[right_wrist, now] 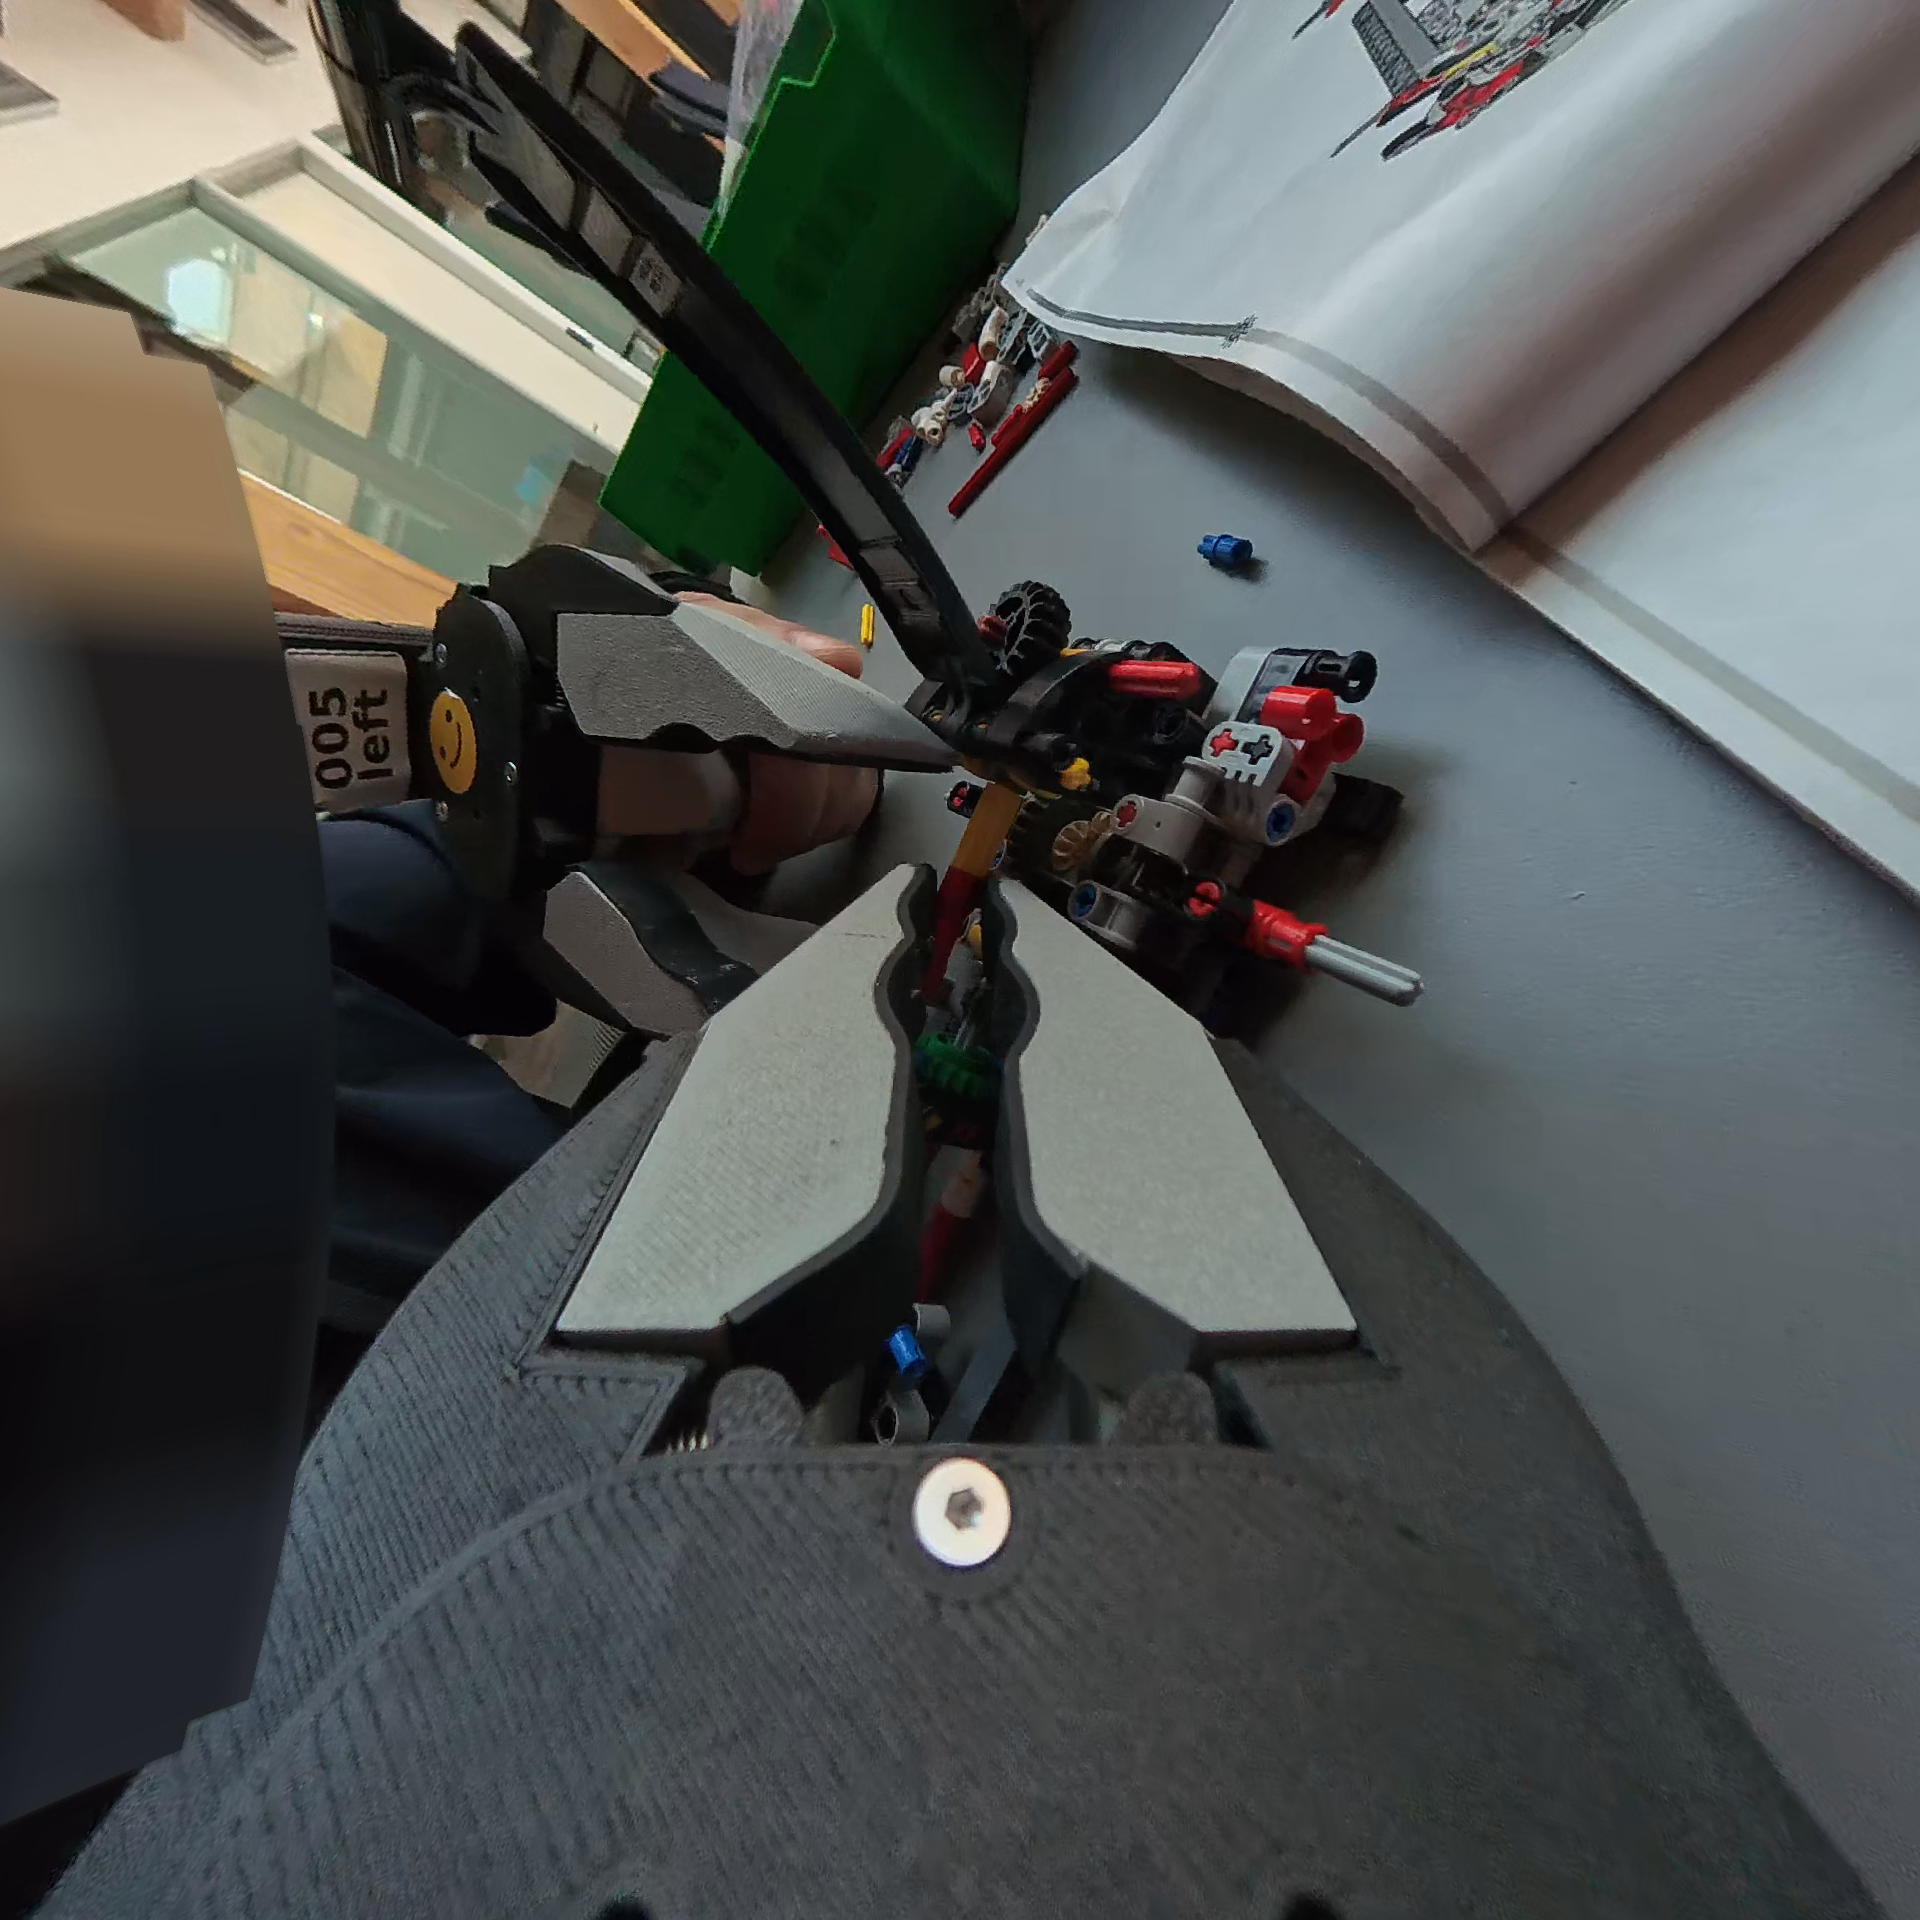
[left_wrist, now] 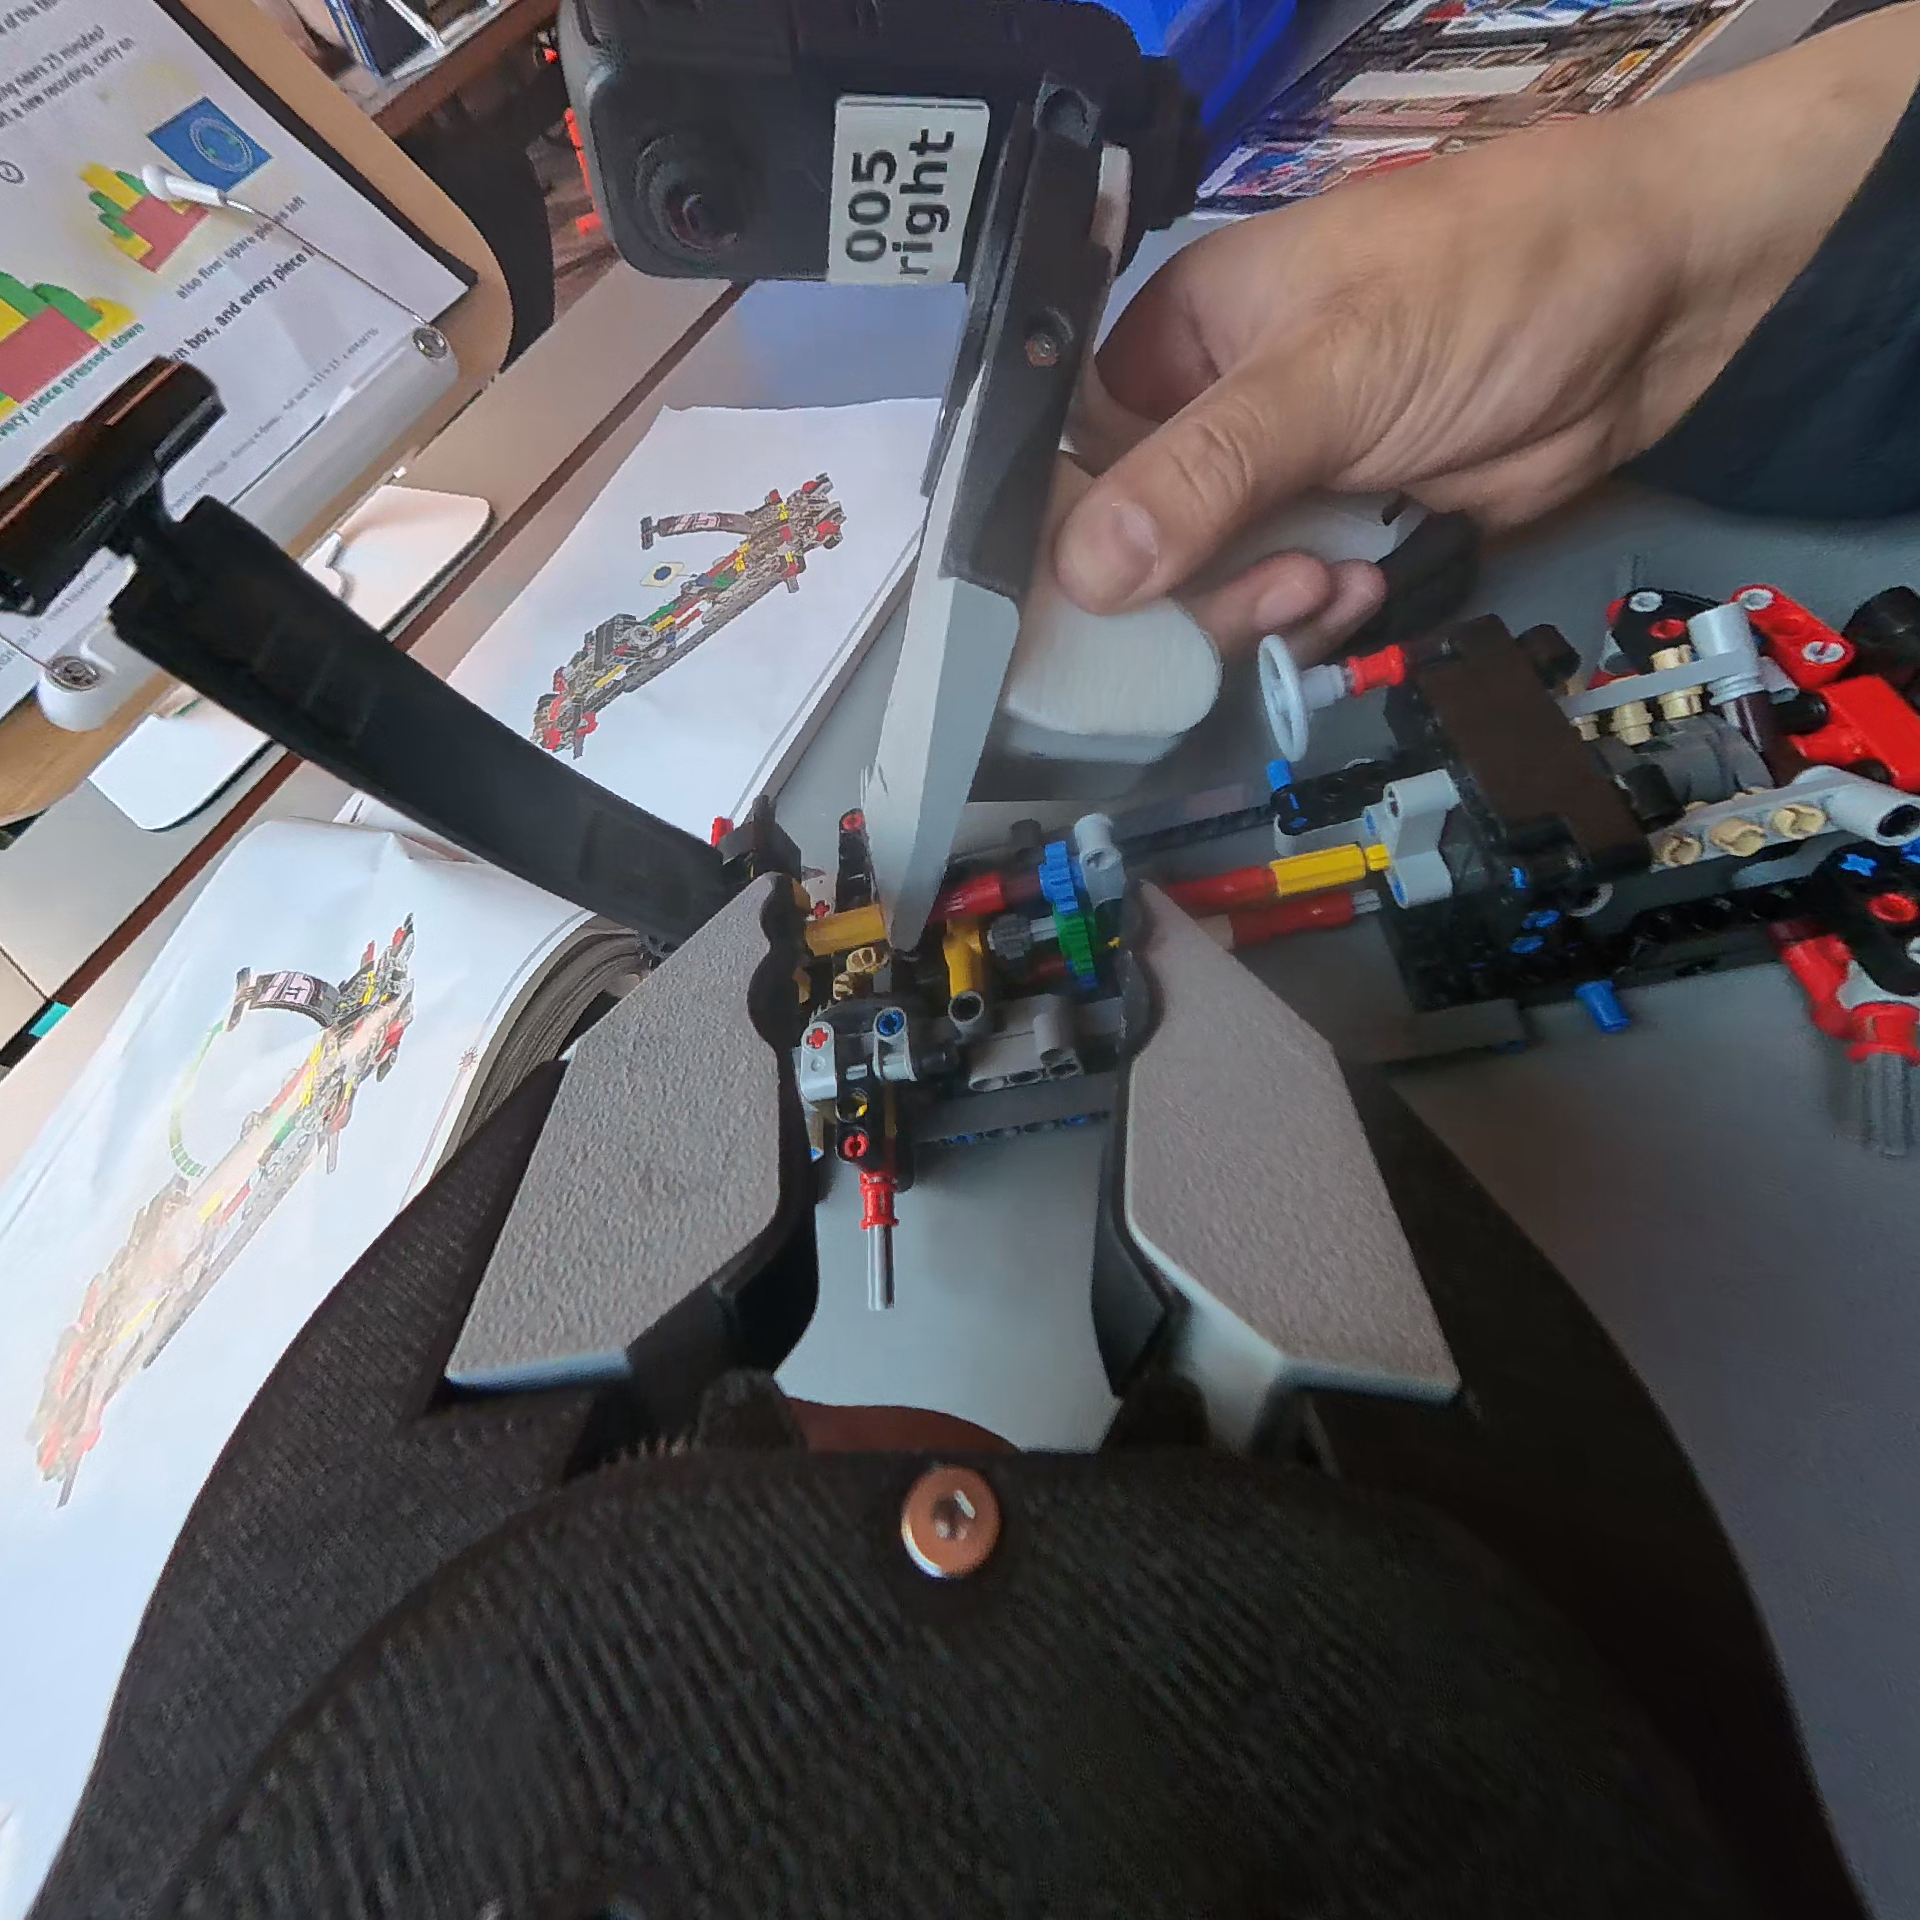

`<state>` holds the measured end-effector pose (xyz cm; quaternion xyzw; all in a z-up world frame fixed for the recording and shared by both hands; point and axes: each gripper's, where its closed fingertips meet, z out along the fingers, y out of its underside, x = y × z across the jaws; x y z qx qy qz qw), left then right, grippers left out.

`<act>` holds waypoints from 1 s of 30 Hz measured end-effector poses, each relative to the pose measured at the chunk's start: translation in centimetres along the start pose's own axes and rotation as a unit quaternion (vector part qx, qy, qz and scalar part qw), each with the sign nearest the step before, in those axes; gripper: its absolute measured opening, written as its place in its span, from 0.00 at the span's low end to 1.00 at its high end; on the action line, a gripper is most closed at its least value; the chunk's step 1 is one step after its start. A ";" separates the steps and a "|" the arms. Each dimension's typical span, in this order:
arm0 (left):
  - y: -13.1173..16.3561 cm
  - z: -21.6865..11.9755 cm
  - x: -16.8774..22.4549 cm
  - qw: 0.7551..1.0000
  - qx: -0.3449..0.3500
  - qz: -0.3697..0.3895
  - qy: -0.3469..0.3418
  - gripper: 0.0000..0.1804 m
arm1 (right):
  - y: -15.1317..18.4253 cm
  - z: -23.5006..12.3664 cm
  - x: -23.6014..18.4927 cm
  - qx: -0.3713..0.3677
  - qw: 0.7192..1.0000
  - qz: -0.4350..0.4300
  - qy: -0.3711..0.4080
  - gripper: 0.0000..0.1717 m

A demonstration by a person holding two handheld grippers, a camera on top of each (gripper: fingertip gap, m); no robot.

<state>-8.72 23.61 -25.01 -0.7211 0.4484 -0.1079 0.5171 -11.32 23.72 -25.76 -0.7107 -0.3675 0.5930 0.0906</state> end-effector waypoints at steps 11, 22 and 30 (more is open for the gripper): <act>-0.1 0.0 0.2 1.000 0.001 0.003 0.001 0.33 | 0.2 0.1 -0.1 -0.004 1.000 -0.012 0.006 0.04; -0.1 0.0 0.3 1.000 0.004 0.008 0.001 0.34 | 0.4 -0.1 -0.2 -0.013 1.000 -0.008 -0.009 0.04; -0.6 0.0 0.4 1.000 0.007 0.006 -0.027 0.38 | 0.4 -0.1 -0.2 -0.012 1.000 -0.004 -0.014 0.03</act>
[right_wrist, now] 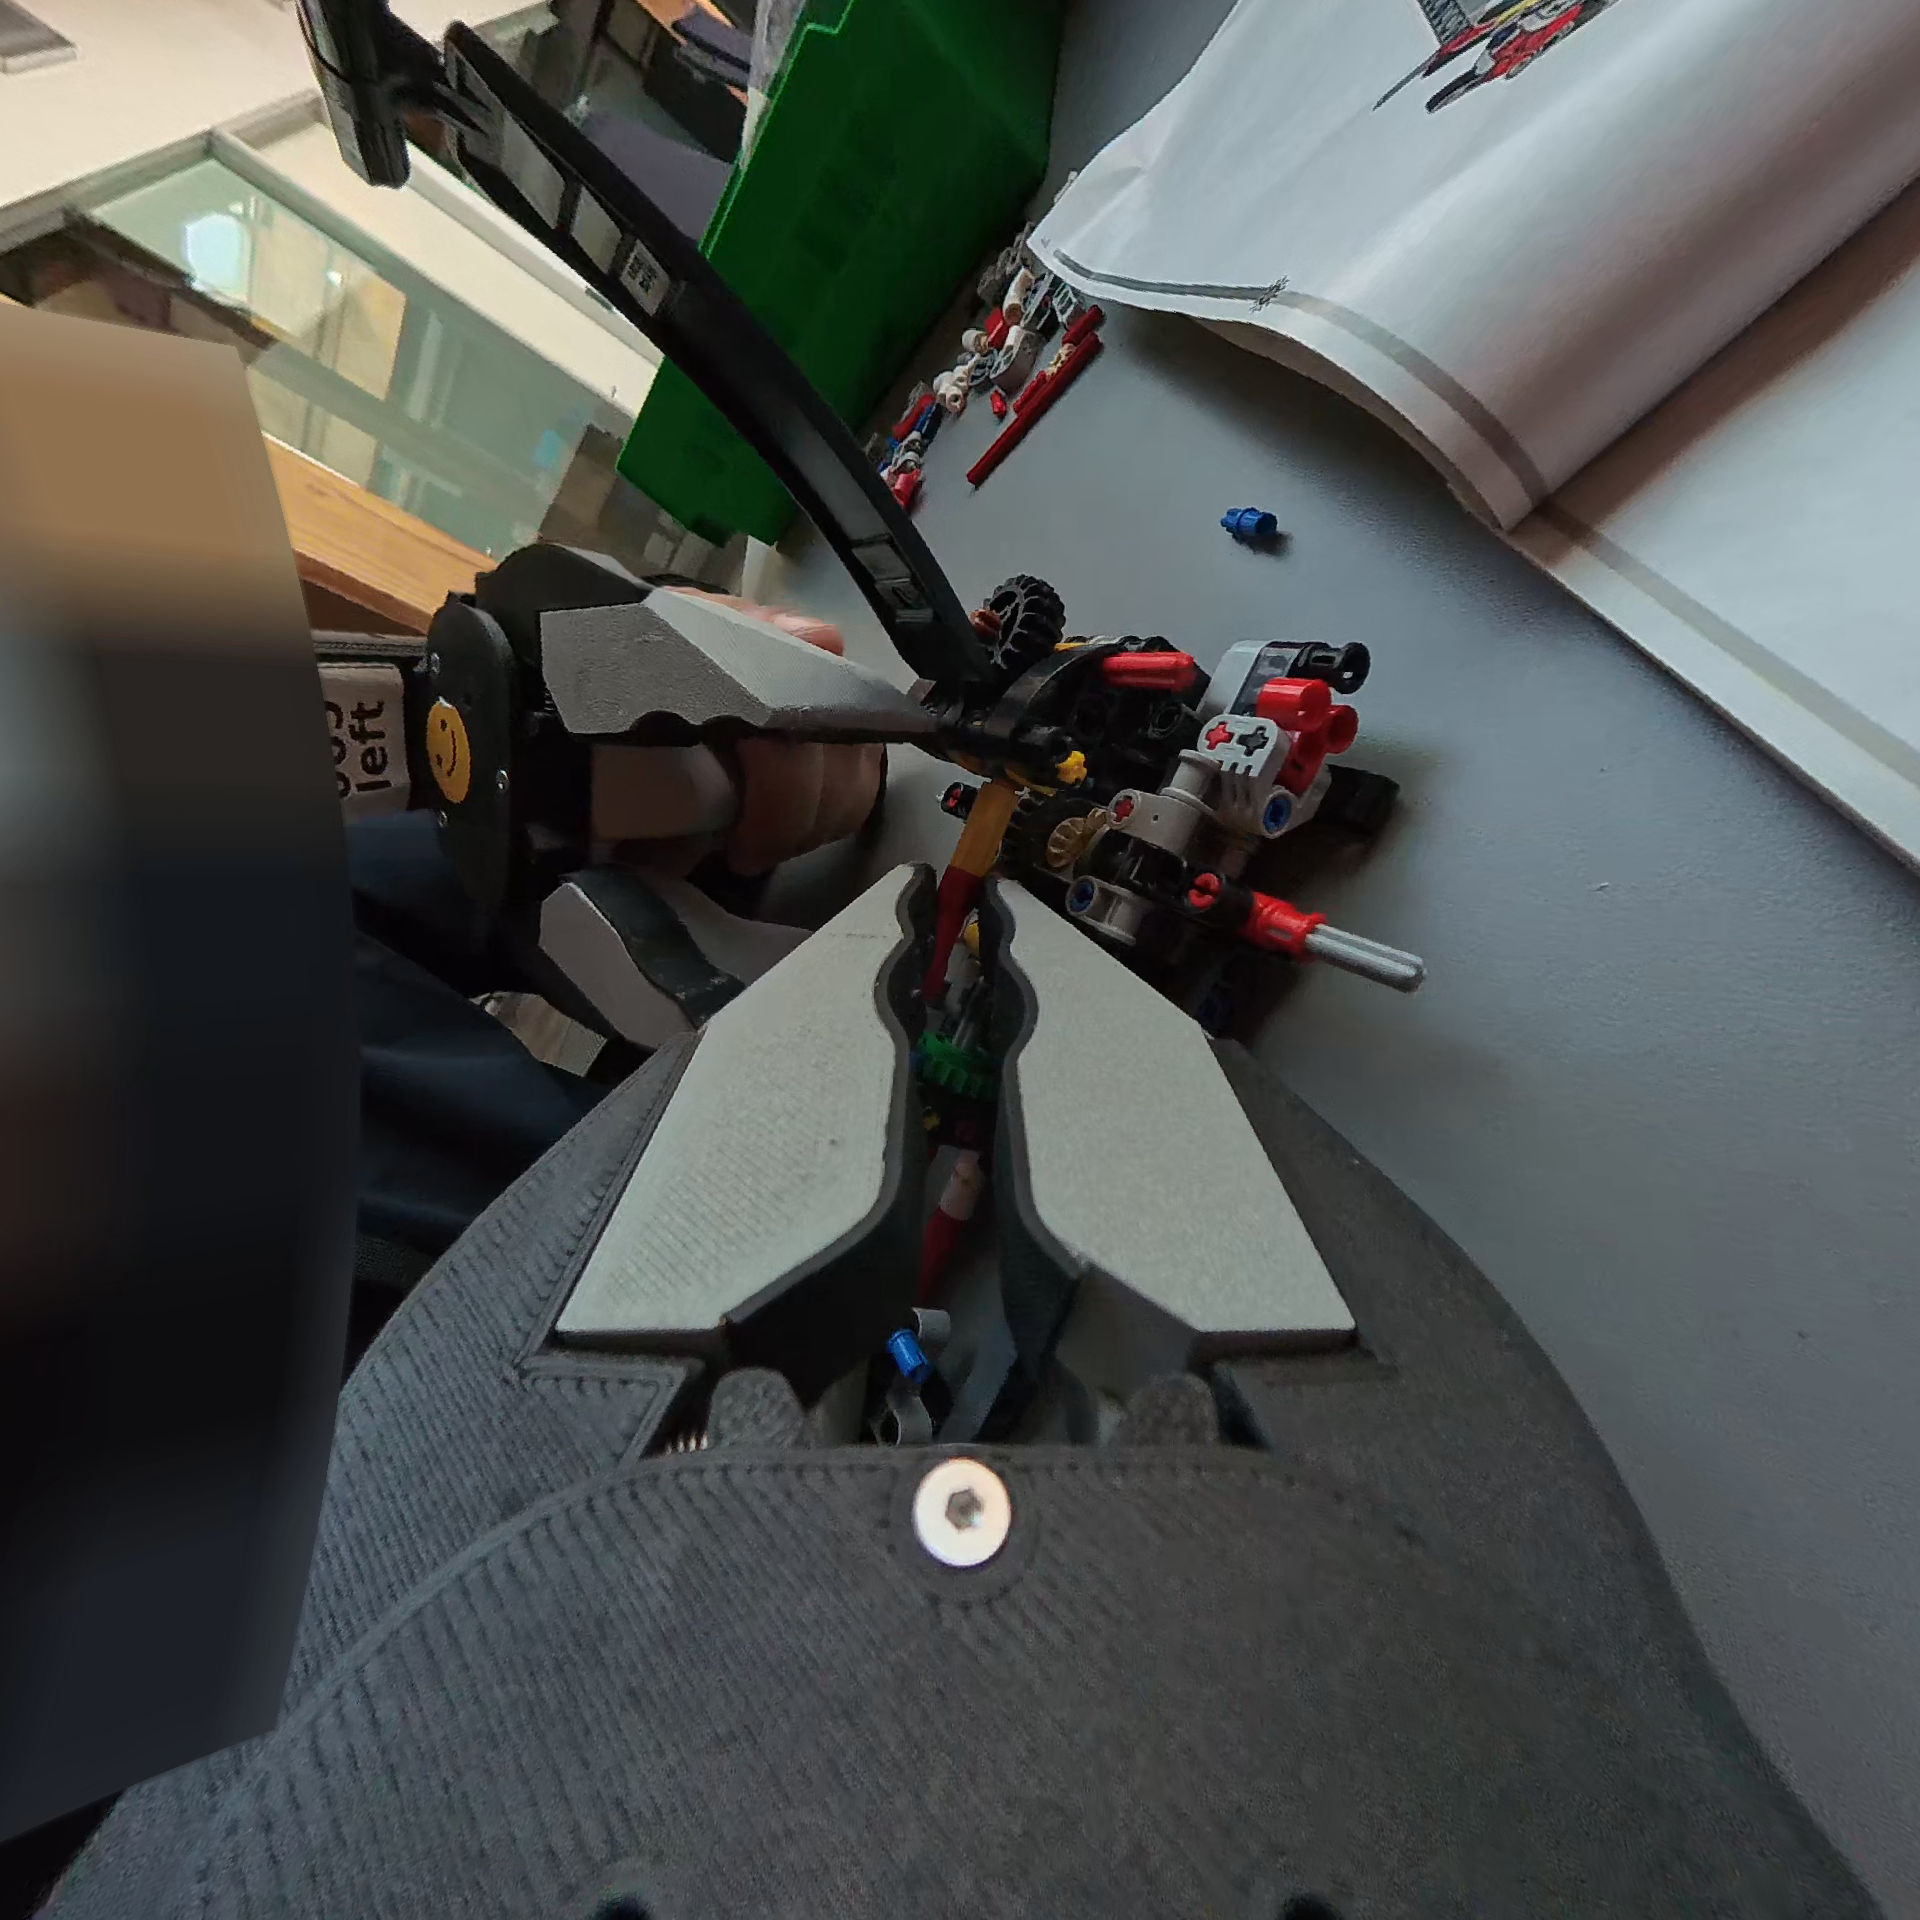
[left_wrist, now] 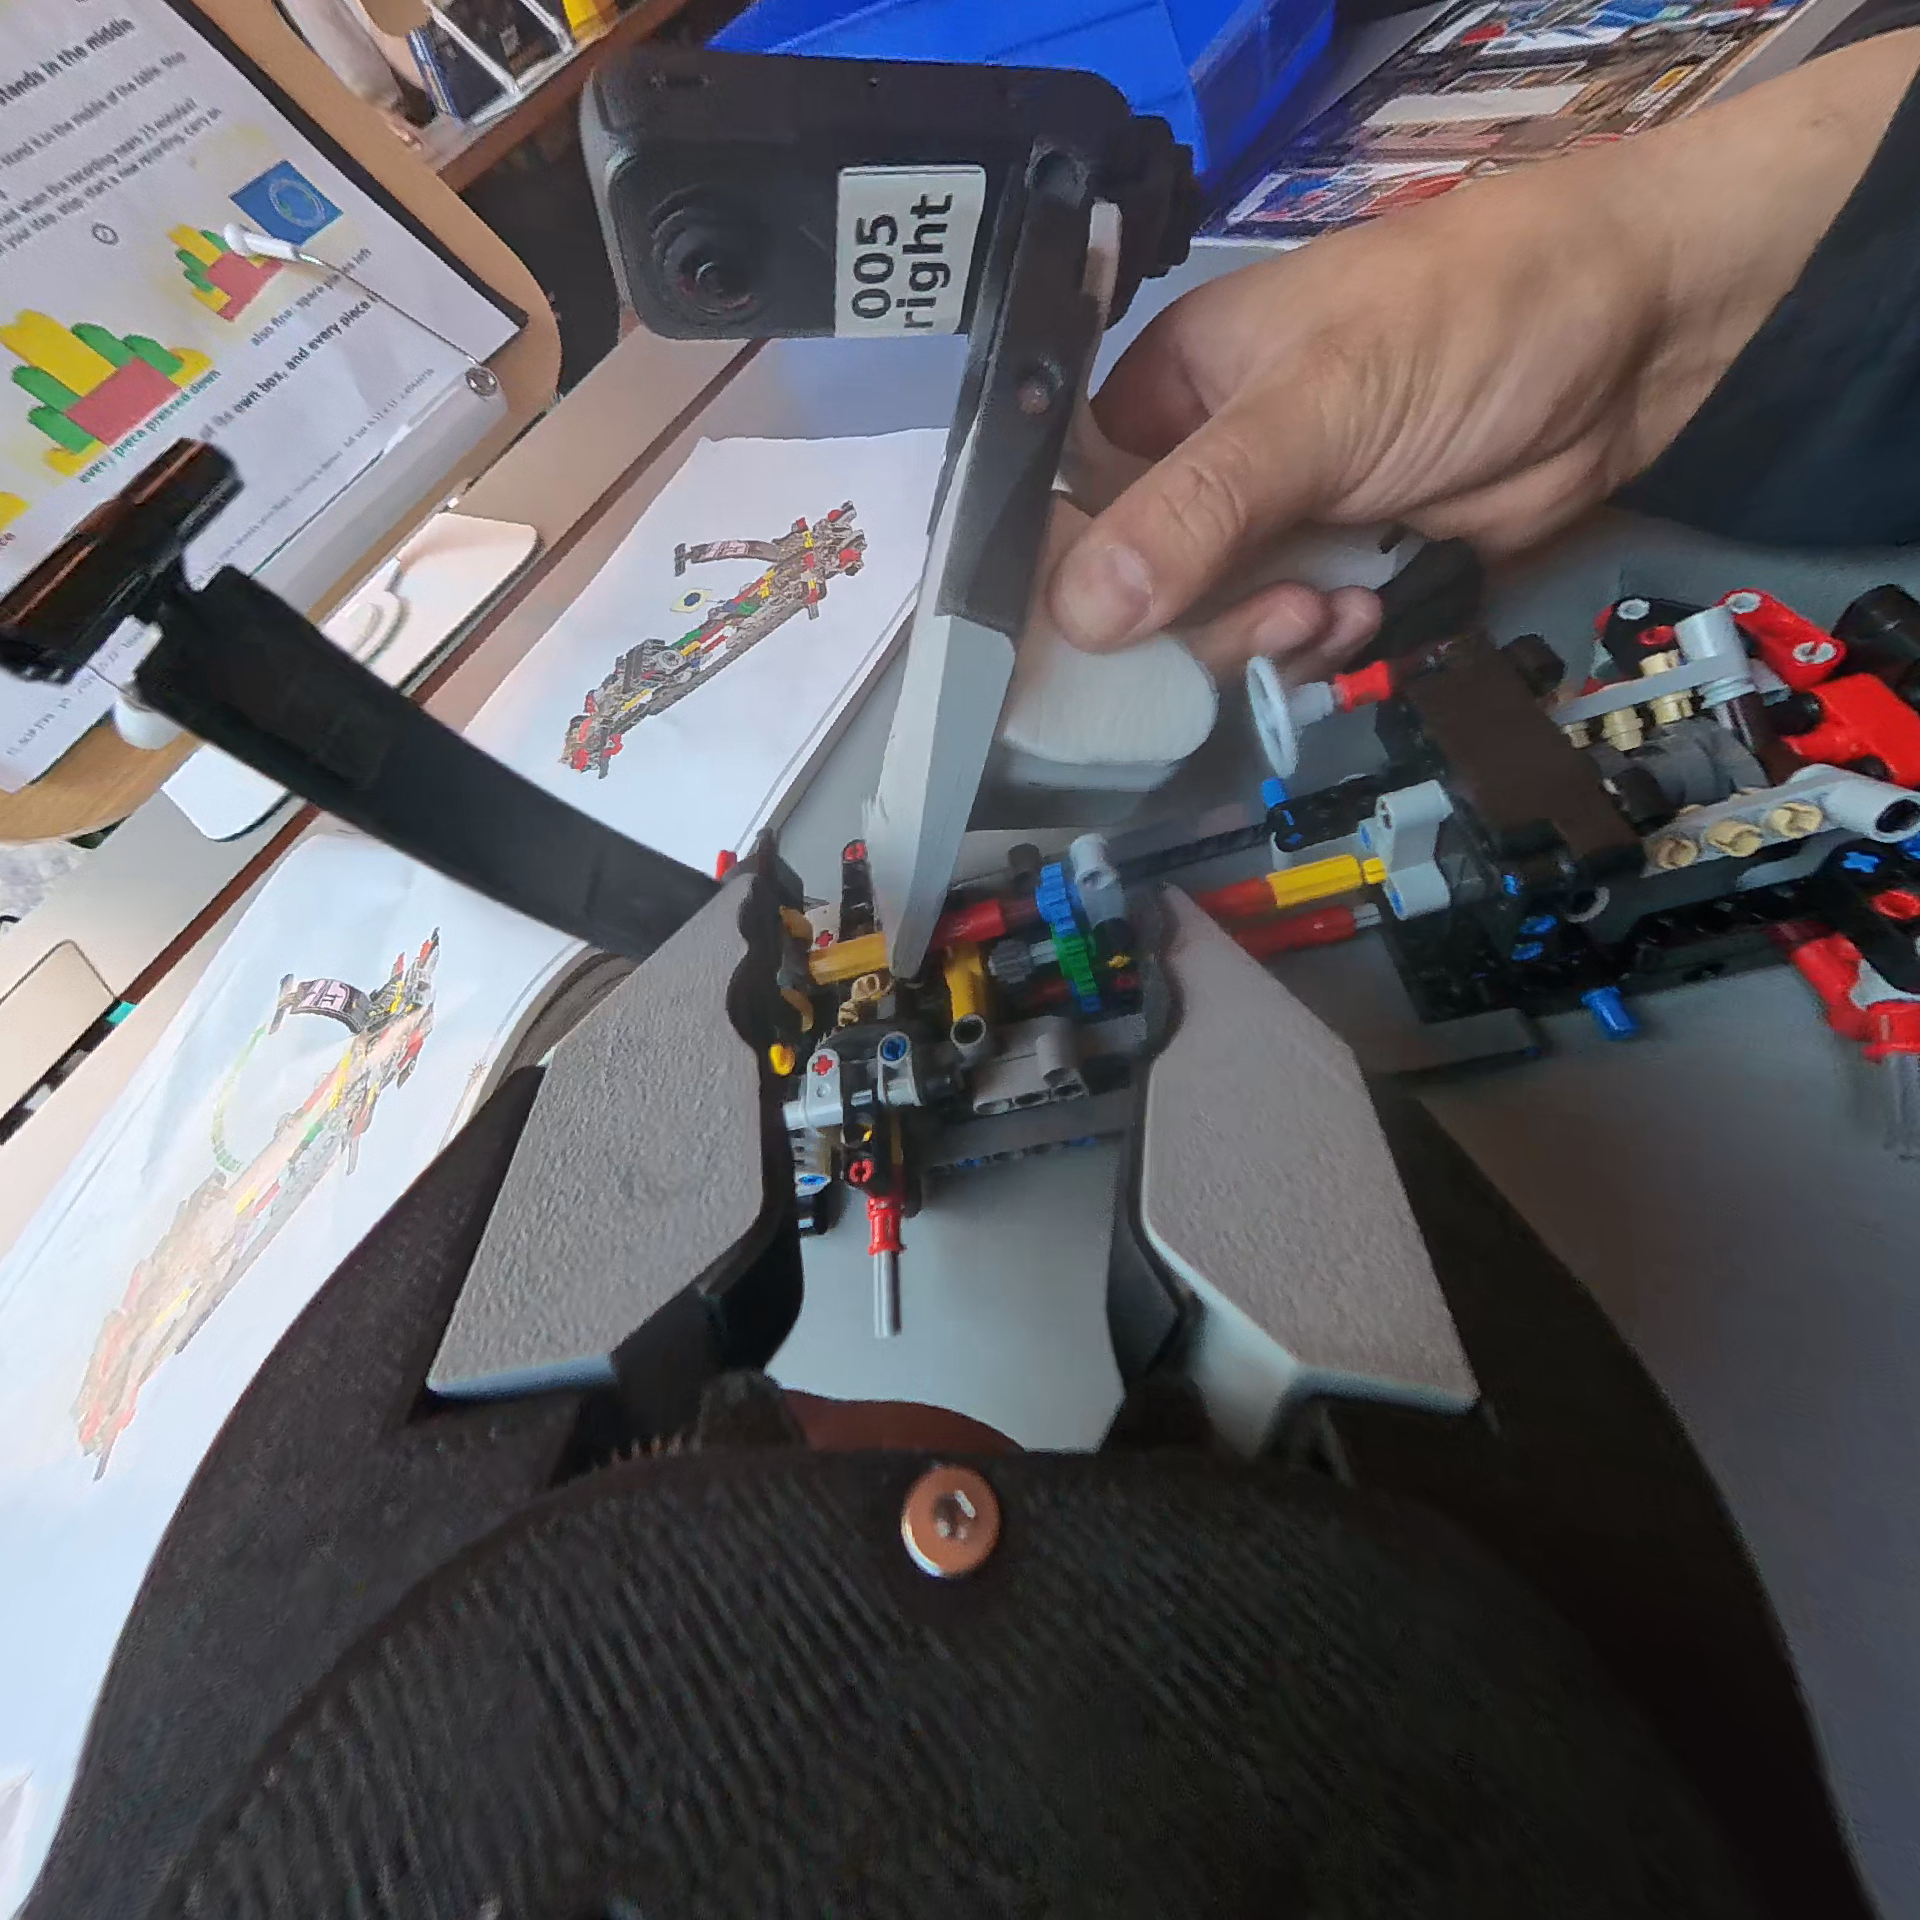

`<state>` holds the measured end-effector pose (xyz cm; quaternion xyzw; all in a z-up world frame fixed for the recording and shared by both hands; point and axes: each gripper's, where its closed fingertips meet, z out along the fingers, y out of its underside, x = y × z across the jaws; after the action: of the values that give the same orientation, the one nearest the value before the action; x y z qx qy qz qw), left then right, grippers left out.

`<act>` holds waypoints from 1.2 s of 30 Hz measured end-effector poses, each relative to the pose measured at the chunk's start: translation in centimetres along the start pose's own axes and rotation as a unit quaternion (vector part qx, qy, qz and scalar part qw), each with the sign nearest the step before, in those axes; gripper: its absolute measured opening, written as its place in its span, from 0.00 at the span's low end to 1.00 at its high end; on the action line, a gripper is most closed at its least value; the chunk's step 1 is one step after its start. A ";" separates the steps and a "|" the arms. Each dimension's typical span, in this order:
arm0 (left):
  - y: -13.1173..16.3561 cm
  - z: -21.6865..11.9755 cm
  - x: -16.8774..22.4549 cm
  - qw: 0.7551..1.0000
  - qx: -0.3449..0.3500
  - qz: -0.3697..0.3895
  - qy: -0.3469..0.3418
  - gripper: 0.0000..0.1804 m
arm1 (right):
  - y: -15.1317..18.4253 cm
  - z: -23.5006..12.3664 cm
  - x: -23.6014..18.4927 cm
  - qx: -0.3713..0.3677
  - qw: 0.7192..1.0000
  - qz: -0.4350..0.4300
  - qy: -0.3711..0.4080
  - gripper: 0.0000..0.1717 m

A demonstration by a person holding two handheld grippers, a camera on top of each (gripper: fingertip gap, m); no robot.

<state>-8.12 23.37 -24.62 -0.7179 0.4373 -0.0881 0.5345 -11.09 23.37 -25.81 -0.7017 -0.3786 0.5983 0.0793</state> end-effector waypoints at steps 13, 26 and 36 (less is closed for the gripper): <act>0.4 0.9 -0.5 0.998 -0.037 -0.018 -0.050 0.40 | 0.0 -0.1 -0.1 0.001 1.000 0.020 -0.019 0.03; 0.4 1.0 -0.5 0.998 -0.035 -0.019 -0.044 0.41 | 0.0 -0.1 -0.2 -0.006 0.999 0.034 -0.037 0.04; 0.4 1.0 -0.3 0.999 -0.034 -0.020 -0.034 0.40 | 0.3 0.1 -0.1 -0.002 1.000 -0.006 0.003 0.04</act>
<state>-7.88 24.26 -25.27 -0.7468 0.4065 -0.0595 0.5229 -11.04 23.03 -25.89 -0.7012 -0.3833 0.5954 0.0825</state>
